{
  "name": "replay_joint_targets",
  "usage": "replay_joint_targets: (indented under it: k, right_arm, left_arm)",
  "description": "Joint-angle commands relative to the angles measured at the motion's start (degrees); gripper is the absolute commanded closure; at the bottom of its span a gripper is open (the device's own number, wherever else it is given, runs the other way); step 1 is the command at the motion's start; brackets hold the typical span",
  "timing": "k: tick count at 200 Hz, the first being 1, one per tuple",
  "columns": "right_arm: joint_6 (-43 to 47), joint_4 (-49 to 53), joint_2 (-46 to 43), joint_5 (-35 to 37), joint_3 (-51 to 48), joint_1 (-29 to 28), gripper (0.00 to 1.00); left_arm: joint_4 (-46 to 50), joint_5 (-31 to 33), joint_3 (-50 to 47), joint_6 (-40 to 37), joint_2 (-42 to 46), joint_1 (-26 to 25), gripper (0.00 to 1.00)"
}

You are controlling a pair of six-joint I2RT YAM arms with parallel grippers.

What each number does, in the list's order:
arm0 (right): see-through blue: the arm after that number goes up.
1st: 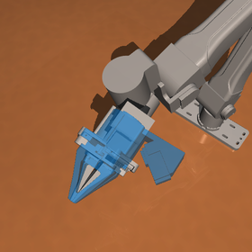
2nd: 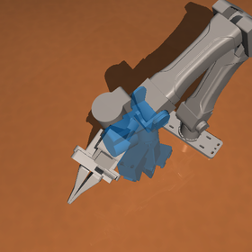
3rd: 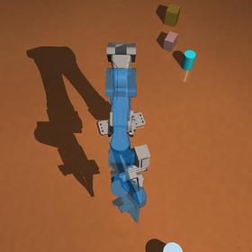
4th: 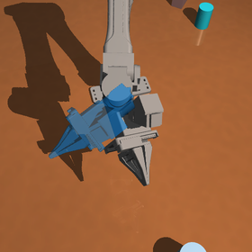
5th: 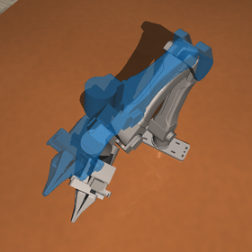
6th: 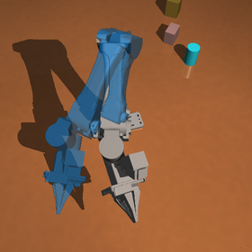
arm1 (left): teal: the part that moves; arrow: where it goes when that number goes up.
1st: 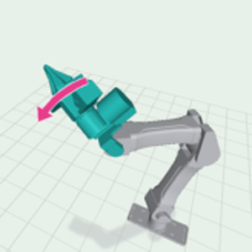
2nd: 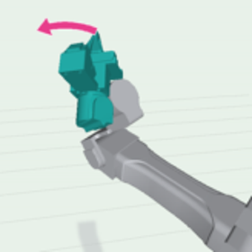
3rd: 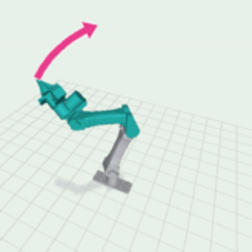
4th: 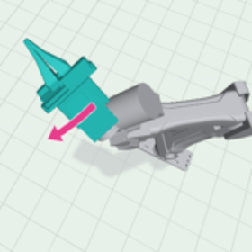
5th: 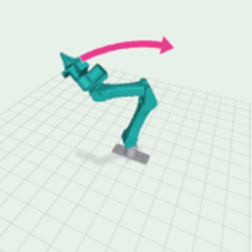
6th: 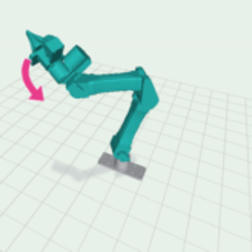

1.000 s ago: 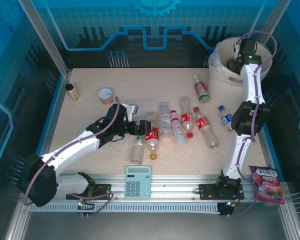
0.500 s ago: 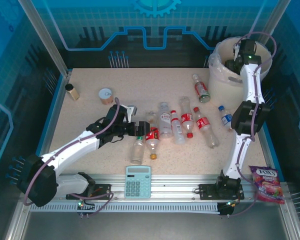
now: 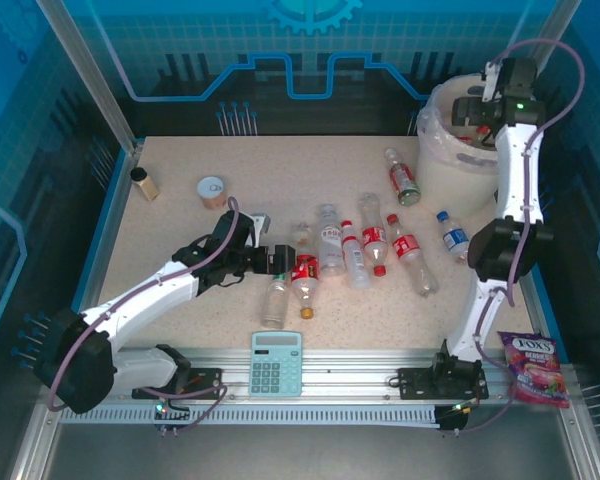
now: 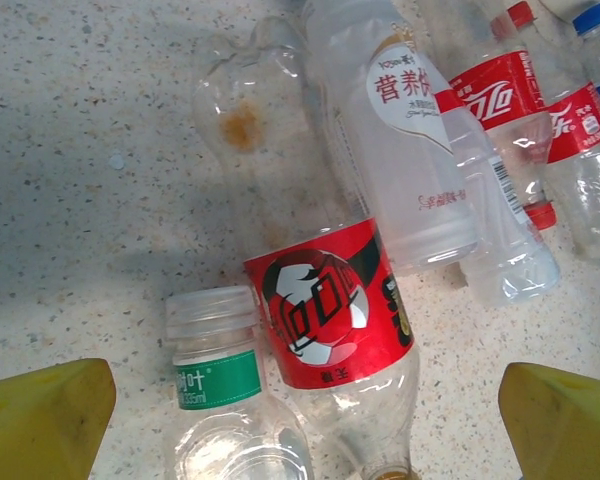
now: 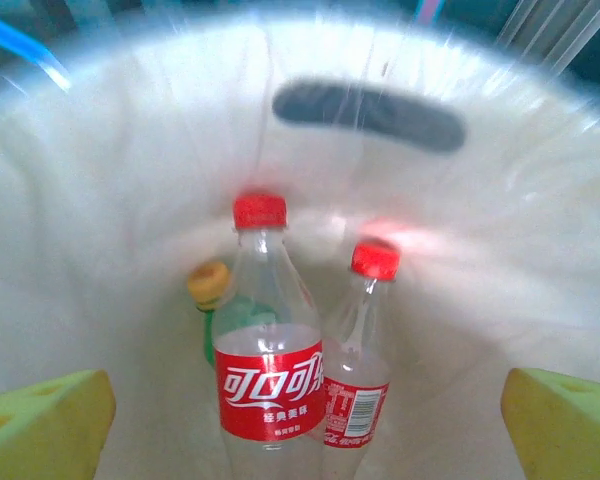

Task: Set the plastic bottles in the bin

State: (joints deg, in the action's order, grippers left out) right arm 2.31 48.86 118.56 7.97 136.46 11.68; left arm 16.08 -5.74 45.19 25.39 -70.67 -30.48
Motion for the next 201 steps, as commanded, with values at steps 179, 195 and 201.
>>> replay_joint_targets:
  k: [179, 195, 201]
  right_arm:
    - [-10.4, -5.6, -38.5, -6.6, -34.7, -13.5, 0.00]
    - [-10.6, -5.4, -39.5, -7.1, -35.8, -13.5, 0.00]
    - [-10.6, -5.3, -39.8, -7.2, -36.1, -13.5, 0.00]
  left_arm:
    - [36.4, 14.6, 12.4, 11.2, -8.3, -15.6, 0.01]
    - [35.7, 15.3, 12.5, 11.6, -9.9, -15.7, 0.01]
    - [35.6, 15.3, 12.8, 11.8, -10.9, -15.8, 0.01]
